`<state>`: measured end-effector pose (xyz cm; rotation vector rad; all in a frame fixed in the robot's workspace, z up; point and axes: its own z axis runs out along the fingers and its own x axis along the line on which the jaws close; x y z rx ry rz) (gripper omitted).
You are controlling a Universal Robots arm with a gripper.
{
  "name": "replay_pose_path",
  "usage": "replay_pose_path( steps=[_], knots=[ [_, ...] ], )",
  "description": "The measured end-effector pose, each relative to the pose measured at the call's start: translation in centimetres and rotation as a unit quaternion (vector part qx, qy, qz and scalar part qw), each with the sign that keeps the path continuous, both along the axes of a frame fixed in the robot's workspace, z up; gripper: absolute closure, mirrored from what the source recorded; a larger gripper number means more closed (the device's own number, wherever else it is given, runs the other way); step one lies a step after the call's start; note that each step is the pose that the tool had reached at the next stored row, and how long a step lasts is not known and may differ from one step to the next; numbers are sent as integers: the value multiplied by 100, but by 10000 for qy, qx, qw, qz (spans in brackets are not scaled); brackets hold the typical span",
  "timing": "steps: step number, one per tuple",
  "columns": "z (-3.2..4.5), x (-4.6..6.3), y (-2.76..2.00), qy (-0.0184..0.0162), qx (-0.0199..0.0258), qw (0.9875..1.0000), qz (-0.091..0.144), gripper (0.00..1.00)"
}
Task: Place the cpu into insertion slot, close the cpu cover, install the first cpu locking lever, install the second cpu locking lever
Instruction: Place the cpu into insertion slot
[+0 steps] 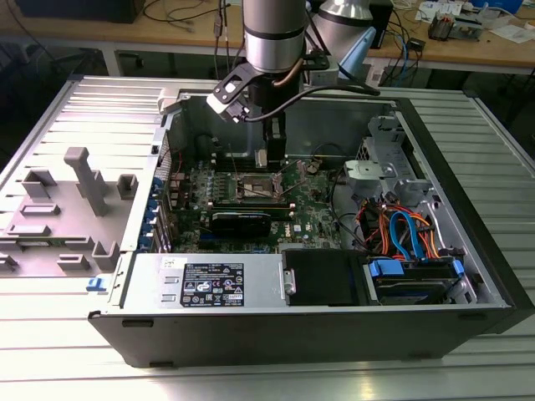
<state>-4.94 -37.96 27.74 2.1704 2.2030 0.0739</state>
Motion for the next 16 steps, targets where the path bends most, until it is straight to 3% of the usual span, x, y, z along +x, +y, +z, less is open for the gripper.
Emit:
replay_pose_path(
  steps=[16],
  knots=[
    [-109, -56, 0, 0, 1, 10000, -1, 46]
  ],
)
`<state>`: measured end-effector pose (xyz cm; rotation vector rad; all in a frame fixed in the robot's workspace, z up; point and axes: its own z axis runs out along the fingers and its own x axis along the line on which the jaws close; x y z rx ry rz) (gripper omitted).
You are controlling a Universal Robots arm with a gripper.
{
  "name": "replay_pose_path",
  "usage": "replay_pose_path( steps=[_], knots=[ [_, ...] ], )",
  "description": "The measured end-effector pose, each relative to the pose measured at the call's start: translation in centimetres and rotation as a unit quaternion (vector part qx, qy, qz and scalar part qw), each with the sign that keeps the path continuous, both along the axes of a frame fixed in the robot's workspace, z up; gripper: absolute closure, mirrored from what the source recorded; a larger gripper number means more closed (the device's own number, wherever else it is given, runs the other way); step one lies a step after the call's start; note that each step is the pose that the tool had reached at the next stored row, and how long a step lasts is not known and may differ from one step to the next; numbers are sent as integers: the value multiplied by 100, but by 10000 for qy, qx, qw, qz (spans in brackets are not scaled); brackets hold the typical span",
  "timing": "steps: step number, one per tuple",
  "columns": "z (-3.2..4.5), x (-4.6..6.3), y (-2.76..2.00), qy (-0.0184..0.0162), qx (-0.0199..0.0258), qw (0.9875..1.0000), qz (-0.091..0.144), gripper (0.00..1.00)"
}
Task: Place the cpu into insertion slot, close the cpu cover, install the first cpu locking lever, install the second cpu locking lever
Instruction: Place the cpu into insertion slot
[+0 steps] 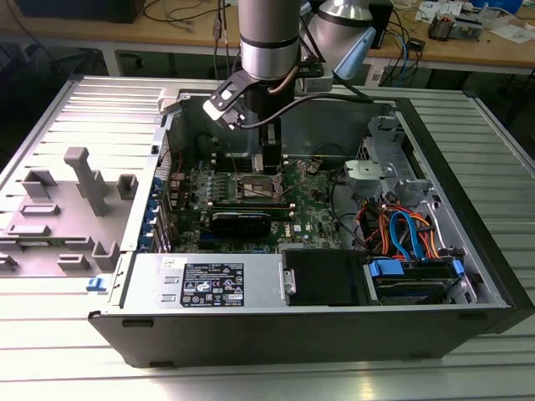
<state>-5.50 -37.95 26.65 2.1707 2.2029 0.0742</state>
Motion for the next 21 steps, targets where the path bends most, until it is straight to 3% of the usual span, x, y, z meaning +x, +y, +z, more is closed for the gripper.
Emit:
replay_pose_path(
  steps=[21],
  knots=[
    [-33, -45, 4, 3, 0, 10000, 0, 46]
  ],
)
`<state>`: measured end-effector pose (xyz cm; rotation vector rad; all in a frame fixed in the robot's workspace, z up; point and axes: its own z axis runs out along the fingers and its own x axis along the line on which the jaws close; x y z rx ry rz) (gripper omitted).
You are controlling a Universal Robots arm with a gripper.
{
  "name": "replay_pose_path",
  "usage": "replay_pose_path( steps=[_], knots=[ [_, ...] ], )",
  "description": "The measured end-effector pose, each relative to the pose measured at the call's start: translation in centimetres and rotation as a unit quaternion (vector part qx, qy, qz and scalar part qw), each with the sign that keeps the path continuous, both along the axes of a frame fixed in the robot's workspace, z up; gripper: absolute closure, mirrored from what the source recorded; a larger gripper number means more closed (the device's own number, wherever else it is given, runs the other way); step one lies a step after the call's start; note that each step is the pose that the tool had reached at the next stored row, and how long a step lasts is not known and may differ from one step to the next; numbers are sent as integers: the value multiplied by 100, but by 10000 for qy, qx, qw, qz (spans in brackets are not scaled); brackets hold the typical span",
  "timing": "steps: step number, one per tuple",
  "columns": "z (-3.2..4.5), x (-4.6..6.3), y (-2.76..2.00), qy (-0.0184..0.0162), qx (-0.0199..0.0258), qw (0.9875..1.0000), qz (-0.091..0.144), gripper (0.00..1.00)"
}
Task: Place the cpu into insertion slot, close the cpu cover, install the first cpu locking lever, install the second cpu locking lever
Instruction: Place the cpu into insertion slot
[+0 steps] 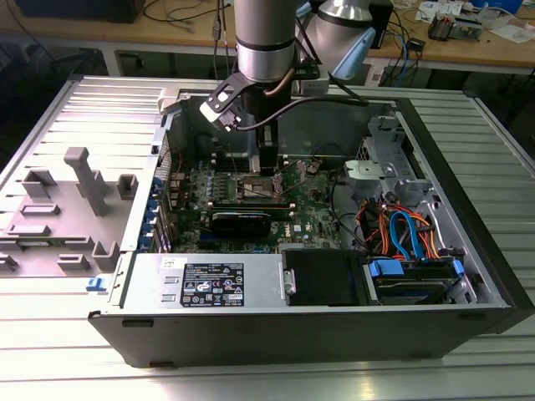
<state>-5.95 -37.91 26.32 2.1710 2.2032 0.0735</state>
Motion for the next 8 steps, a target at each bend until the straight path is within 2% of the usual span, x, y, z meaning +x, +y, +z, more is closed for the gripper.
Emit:
replay_pose_path(
  steps=[8],
  knots=[
    [-108, -24, 7, 0, 0, 10000, 0, 46]
  ],
)
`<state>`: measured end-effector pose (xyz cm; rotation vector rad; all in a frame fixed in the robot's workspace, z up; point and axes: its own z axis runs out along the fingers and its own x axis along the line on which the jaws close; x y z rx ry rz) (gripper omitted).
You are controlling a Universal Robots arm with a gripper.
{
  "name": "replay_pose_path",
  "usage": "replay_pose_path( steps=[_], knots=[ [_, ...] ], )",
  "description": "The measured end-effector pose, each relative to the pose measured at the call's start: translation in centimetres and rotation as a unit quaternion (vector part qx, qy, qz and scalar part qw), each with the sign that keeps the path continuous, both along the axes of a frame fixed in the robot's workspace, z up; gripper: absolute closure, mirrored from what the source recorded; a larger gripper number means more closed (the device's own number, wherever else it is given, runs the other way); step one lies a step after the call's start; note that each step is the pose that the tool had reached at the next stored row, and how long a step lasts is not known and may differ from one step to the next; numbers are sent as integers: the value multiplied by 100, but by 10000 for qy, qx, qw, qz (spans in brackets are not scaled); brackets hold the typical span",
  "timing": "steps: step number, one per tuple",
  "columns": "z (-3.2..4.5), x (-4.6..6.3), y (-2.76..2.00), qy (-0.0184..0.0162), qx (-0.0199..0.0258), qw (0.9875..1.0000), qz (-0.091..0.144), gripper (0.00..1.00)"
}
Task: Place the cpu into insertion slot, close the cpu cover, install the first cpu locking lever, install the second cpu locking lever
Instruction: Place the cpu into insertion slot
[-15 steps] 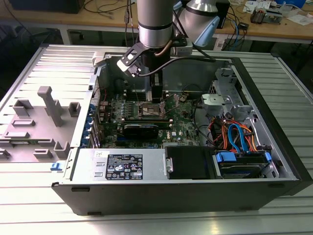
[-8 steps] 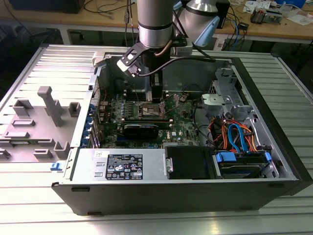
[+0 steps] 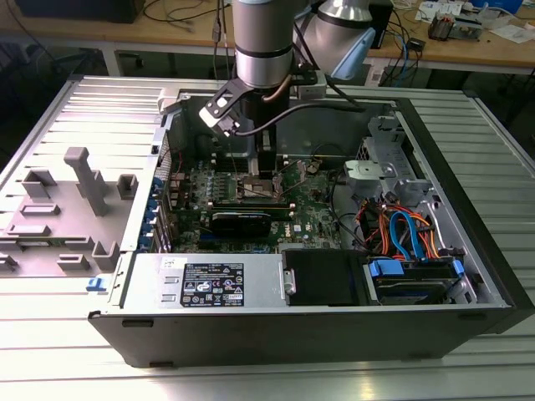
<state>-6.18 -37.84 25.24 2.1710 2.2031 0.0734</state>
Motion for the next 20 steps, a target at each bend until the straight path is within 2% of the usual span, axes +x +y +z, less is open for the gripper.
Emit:
replay_pose_path(
  steps=[4, 6, 13, 20],
  knots=[
    [-66, -21, 21, 0, 1, 10000, 0, 46],
    [-139, -29, 24, 0, 1, 10000, 0, 46],
    [-270, -59, 29, 0, 1, 10000, 1, 46],
    [-346, -60, 67, 7, 0, 10000, -1, 46]
  ],
)
